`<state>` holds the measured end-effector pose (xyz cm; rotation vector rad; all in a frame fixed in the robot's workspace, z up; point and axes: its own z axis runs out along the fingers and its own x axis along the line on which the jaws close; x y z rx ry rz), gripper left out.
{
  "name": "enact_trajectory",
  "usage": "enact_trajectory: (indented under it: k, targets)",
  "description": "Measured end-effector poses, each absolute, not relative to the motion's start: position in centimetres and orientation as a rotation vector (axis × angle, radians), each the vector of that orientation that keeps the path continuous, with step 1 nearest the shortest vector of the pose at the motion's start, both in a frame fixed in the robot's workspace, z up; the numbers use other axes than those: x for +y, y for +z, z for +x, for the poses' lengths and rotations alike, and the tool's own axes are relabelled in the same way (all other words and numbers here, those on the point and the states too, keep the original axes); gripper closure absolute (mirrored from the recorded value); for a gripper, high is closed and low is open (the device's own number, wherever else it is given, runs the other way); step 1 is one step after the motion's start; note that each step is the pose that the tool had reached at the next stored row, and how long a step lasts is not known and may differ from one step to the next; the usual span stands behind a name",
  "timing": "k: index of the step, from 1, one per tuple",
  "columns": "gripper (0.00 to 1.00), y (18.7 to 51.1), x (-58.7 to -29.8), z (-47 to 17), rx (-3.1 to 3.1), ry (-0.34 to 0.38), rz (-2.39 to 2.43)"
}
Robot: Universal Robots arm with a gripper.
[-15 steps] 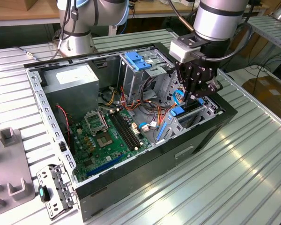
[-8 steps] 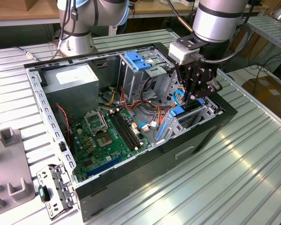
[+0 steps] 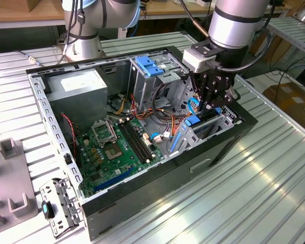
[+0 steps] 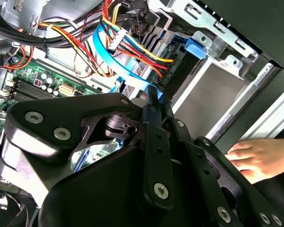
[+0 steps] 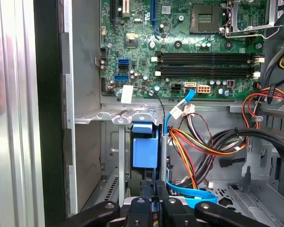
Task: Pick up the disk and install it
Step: 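Insert the second disk wire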
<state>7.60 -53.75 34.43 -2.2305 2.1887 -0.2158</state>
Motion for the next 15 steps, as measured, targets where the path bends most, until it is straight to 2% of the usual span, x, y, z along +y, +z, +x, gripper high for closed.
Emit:
enact_trajectory:
  k: [15]
  targets:
    - [0.84, 34.48, -54.09, 7.60, 2.177, -0.192, -2.216]
